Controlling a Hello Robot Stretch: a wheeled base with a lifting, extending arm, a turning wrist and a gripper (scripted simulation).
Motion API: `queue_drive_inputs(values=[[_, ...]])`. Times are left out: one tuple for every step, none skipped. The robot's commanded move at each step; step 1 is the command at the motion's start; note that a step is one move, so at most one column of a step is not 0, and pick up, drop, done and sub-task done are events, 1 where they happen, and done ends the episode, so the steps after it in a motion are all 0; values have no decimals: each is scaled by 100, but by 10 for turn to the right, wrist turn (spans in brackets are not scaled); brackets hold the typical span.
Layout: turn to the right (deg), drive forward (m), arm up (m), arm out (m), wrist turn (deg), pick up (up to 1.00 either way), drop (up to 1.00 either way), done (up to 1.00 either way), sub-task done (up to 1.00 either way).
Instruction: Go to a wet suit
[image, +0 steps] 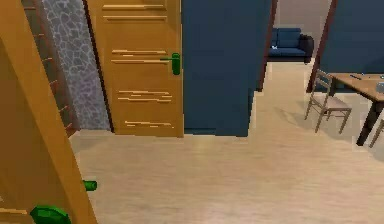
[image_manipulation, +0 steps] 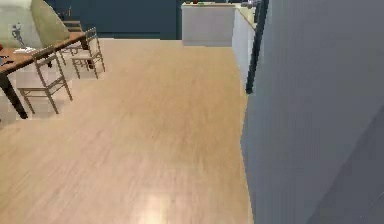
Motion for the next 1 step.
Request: queue_drive_inputs(values=[[0, 90, 0, 0, 0, 0, 0, 0, 0]])
